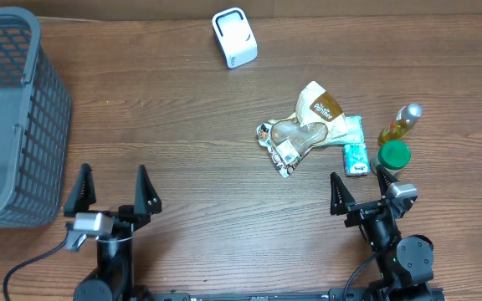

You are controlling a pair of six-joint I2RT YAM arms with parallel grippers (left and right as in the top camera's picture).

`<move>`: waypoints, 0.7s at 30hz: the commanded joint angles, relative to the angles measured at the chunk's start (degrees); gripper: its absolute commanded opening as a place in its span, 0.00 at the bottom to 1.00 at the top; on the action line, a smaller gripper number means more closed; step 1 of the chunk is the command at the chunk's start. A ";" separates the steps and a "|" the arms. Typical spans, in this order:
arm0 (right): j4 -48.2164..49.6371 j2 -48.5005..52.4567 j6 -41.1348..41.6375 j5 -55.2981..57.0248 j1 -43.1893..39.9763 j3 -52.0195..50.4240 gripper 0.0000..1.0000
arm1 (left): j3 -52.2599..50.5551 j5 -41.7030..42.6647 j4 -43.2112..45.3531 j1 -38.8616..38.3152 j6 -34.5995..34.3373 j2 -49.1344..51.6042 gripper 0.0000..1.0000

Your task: Scan the item barcode

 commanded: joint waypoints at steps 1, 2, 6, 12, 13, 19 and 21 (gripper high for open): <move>0.33 -0.50 0.17 0.50 -0.26 -0.59 1.00 | -0.66 0.63 -6.27 -0.02 0.70 -0.63 1.00; 0.33 -0.50 0.17 0.50 -0.26 -0.59 1.00 | -0.66 0.63 -8.50 -0.02 0.70 -0.63 0.99; 0.33 -0.50 0.17 0.50 -0.26 -0.59 1.00 | -0.66 0.63 -21.73 -0.02 0.70 -0.63 1.00; 0.33 -0.52 0.17 0.50 -0.26 -0.59 1.00 | -0.66 2.62 -28.06 -0.09 6.84 -0.66 0.99; 0.33 -0.50 0.17 0.48 -0.26 -0.59 1.00 | -0.66 2.69 -28.09 -0.09 7.56 -0.66 1.00; 0.33 -0.50 0.17 0.50 -0.26 -0.59 1.00 | -0.66 2.21 -28.09 -0.07 8.00 -0.63 1.00; 0.33 -0.50 0.17 0.50 -0.26 -0.59 1.00 | -0.66 2.25 -28.09 -0.07 8.00 -0.61 1.00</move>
